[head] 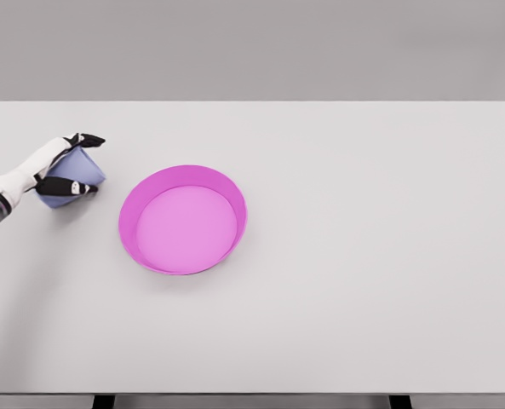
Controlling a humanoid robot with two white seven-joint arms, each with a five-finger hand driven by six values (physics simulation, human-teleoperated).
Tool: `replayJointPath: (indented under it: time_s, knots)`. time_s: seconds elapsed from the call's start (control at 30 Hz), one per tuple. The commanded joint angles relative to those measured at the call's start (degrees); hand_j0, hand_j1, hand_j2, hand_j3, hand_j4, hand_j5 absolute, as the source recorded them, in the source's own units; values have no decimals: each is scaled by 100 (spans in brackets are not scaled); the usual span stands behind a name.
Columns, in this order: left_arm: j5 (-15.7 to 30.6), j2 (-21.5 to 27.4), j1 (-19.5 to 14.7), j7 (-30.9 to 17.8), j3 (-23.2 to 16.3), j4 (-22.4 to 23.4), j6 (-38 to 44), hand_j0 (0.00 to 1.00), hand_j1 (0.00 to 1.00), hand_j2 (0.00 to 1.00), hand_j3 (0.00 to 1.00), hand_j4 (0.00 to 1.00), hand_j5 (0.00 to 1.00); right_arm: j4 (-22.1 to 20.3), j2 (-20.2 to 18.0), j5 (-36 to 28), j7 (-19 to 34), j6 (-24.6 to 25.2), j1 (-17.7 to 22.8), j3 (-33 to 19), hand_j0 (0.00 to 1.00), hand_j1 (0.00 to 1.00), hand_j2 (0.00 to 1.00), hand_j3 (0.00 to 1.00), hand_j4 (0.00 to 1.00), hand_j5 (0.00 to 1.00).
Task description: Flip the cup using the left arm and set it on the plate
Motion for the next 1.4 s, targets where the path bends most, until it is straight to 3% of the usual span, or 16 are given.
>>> replayJointPath:
  time_s: [0.0, 0.2, 0.3, 0.8, 1.37]
  knots:
    - [34, -89, 0, 1, 13, -12, -4, 77, 77, 77, 77, 77, 77, 6, 0, 0, 1, 0, 0, 0, 100, 100, 100, 100, 100, 100]
    - [359, -168, -35, 1, 13, -29, 5, 77, 77, 77, 77, 77, 77, 6, 0, 0, 1, 0, 0, 0, 100, 100, 100, 100, 100, 100]
    - [746, -168, -35, 1, 13, -38, 5, 76, 76, 76, 76, 76, 76, 6, 0, 0, 1, 0, 0, 0, 100, 100, 100, 100, 100, 100]
    - [1010, -308, -79, 1, 118, -240, -12, 76, 76, 76, 76, 76, 76, -3, 0, 0, 1, 0, 0, 0, 100, 100, 100, 100, 100, 100]
    - [1019, -774, -53, 1, 347, -1014, -48, 76, 76, 76, 76, 76, 76, 6, 0, 0, 1, 0, 0, 0, 100, 100, 100, 100, 100, 100]
